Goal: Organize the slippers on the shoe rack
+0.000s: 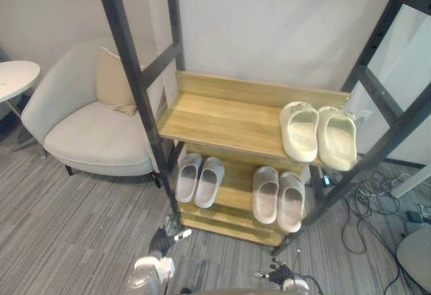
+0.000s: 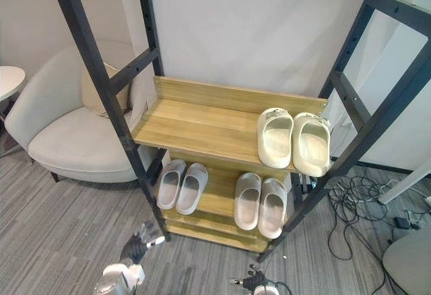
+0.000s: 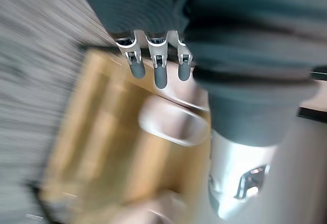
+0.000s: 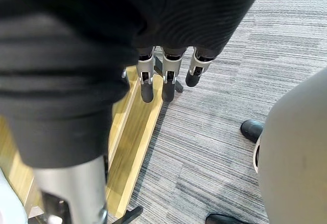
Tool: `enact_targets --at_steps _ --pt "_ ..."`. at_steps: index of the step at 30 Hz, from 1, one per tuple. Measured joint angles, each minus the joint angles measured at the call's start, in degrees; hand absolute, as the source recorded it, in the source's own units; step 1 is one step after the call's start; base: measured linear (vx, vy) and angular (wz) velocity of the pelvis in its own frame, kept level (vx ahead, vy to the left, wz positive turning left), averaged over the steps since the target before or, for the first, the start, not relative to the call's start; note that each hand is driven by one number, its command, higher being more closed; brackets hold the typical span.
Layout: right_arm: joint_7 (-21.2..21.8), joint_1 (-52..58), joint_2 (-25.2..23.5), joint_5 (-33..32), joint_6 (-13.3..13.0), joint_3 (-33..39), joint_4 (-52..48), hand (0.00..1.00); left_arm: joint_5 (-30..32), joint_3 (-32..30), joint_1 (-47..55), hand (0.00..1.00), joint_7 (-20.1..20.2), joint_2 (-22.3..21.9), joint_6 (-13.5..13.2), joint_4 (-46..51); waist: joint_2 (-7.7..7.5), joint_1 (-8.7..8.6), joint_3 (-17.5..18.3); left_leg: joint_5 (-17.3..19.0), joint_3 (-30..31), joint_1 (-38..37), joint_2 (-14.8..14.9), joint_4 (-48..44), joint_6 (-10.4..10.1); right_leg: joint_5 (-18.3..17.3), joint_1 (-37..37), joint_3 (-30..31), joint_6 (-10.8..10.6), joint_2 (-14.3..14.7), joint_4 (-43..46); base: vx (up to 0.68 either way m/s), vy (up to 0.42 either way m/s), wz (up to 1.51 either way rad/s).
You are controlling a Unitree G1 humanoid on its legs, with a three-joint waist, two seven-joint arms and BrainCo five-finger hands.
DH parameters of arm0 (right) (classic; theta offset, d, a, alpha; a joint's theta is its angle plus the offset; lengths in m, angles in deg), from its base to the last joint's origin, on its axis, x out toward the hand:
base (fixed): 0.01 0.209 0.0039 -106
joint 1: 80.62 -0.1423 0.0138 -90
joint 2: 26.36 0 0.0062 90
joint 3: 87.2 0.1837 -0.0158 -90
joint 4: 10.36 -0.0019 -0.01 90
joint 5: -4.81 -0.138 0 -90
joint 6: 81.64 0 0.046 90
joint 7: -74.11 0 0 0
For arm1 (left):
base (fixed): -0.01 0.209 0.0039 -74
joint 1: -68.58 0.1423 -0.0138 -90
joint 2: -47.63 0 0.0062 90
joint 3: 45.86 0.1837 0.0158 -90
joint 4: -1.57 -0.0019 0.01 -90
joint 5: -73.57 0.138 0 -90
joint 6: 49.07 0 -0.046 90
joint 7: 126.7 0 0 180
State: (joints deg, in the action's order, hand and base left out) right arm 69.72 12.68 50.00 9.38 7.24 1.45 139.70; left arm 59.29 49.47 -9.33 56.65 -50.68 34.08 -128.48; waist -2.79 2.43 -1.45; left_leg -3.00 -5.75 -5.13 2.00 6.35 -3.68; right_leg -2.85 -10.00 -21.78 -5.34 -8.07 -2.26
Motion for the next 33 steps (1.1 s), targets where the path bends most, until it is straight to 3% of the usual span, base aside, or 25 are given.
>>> enact_targets --at_steps 2,8,11,12,14,15,17,19,21,22,26,27,29,31,32,33 --pt "-0.01 0.02 -0.08 0.0 -0.2 0.01 0.62 0.0 5.48 -1.1 -0.18 0.0 -2.01 -0.42 0.11 -5.77 -0.13 0.0 0.04 -0.01 0.03 -0.02 -0.01 -0.01 -0.01 0.14 -0.01 0.01 -0.08 0.02 0.08 0.0 0.0 0.0" --pt "-0.13 -1.06 0.21 0.57 -0.53 0.06 1.7 0.0 9.83 -2.27 -1.13 0.0 -5.39 -1.3 0.16 -8.3 0.3 0.01 -0.79 0.07 0.43 -0.78 -0.44 -0.03 0.06 -0.84 -0.04 -0.39 -0.44 -0.77 2.33 0.0 0.003 0.03" --pt "-0.33 -1.67 0.3 1.68 -0.62 0.2 1.56 0.0 10.21 -3.53 -1.53 0.0 -5.9 -2.3 0.1 -8.85 0.38 0.15 -2.01 1.14 0.77 -1.57 -1.93 -0.02 0.59 -5.64 3.1 -0.1 -1.35 -4.22 12.41 -0.04 0.046 0.07" --pt "-0.34 -2.2 0.54 2.17 -0.62 0.16 1.41 0.0 10.21 -3.56 -2.01 0.0 -6.05 -2.44 0.16 -9.27 1.02 -0.02 -2.84 1.69 1.73 -1.75 -2.18 -0.02 1.32 -6.68 5.05 1.26 -1.82 -5.8 18.97 -0.03 0.031 0.31" --pt "-0.31 -2.71 1.15 2.18 -0.59 0.11 0.43 0.0 10.23 -3.19 -2.4 0.0 -6.71 -2.43 0.15 -9.41 1.03 -0.3 -4.02 1.73 3.82 -1.94 -2.25 -0.04 1.39 -5.96 9.34 7.14 -0.72 -6.33 28.79 -0.05 0.054 0.53" --pt "-0.33 -2.52 0.85 2.22 -0.6 -0.01 -0.4 0.0 10.2 -3.28 -2.88 0.0 -6.89 -2.13 0.15 -9.27 0.95 -0.57 -4.6 1.67 5.7 -1.82 -2.43 -0.05 1.46 -5.79 11.66 13.62 -0.1 -5.45 33.06 -0.04 0.038 0.76" --pt "-0.34 -2.31 0.17 2.19 -0.64 -0.81 -0.57 0.0 10.31 -3.46 -3.02 0.0 -7.23 -1.24 0.18 -8.96 -0.59 -0.51 -4.73 1.43 8.34 -0.97 -2.71 -0.35 1.58 -8.8 11.91 22.63 1.12 -2.97 32.89 -0.02 -0.024 0.78" --pt "-0.41 -2.04 -0.11 2.09 -0.66 -1.22 -0.52 0.0 10.28 -3.36 -3.54 0.0 -8.11 -1.04 0.24 -8.98 -0.99 -0.54 -4.64 0.54 11.06 1.47 -3.14 -0.88 0.71 -10.96 11.51 29.85 0.16 -0.42 25.98 -0.01 -0.08 0.69" --pt "-0.36 -1.77 0.2 1.75 -0.6 -1.03 -0.95 0.0 10.23 -3.53 -4.46 0.0 -8.54 -0.91 0.36 -9.04 -2.01 -0.6 -5.07 -0.55 13.14 3.47 -4.19 -2.1 0.05 -12.53 10.25 28.31 -0.81 -1.37 21.72 0.02 -0.172 0.67" --pt "-0.21 -1.73 0.74 1.62 -0.7 -1.21 -1.81 0.0 10.01 -3.91 -4.57 0.0 -8.59 -0.98 0.31 -9.08 -1.25 -0.42 -5.61 -0.96 15.13 5.49 -4.22 -3.26 -0.56 -13.93 9.46 25.87 -0.51 -1.38 20.16 0.02 -0.183 0.87" --pt "-0.15 -2.19 2.71 1.53 -1.44 -1.34 -5.4 0.0 9.69 -3.57 -6.98 0.0 -8.65 -3.17 0.13 -8.92 1.85 -1.71 -7.82 -1.68 20.36 12.54 -2.03 -8.57 -2.26 -12.65 8.04 16.11 1.78 1.59 17.6 -0.06 -0.17 1.11" --pt "-0.2 -2.02 2.85 1.5 -1.37 -1.76 -7.78 0.0 9.68 -3.58 -7.18 0.0 -8.62 -3.17 0.13 -8.89 2.02 -1.75 -8.3 -1.75 17.19 13.7 -0.98 -9.17 -2.33 -12.19 8.44 14.11 2.6 1.92 17.33 -0.15 -0.116 1.0" --pt "-0.22 -1.75 2.86 1.53 -1.89 -1.57 -11.32 0.0 9.67 -3.73 -8.44 0.0 -8.45 -2.61 0.41 -8.81 0.94 -1.91 -9.13 5.1 -0.7 19.08 2.04 -24.05 2.35 -11.73 9.82 10.36 3.86 1.22 17.1 -0.09 -0.075 0.68" --pt "-0.19 -1.56 3.0 1.55 -2.35 -0.87 -9.9 0.0 9.7 -3.72 -8.46 0.0 -8.41 -2.71 0.42 -8.94 0.58 -2.07 -9.44 9.49 -8.19 19.51 4.21 -31.86 2.86 -11.67 9.54 8.23 3.92 0.84 17.63 0.02 -0.039 0.62" --pt "-0.21 -1.47 3.24 1.53 -2.35 -0.29 -7.75 0.0 9.72 -3.58 -8.61 0.0 -8.33 -3.16 0.43 -8.98 1.3 -2.28 -9.43 11.93 -11.18 19.22 5.54 -33.76 3.2 -11.68 9.39 6.37 3.9 0.91 18.09 0.01 0.058 1.02" --pt "-0.29 -1.78 3.51 0.21 -2.18 1.57 -5.97 0.0 9.81 -3.19 -8.95 0.0 -8.11 -3.67 0.39 -8.92 2.27 -2.25 -9.72 11.88 -12.79 19.74 5.08 -32.47 3.52 -12.04 8.81 3.99 3.29 1.38 18.11 -0.01 0.069 1.0"
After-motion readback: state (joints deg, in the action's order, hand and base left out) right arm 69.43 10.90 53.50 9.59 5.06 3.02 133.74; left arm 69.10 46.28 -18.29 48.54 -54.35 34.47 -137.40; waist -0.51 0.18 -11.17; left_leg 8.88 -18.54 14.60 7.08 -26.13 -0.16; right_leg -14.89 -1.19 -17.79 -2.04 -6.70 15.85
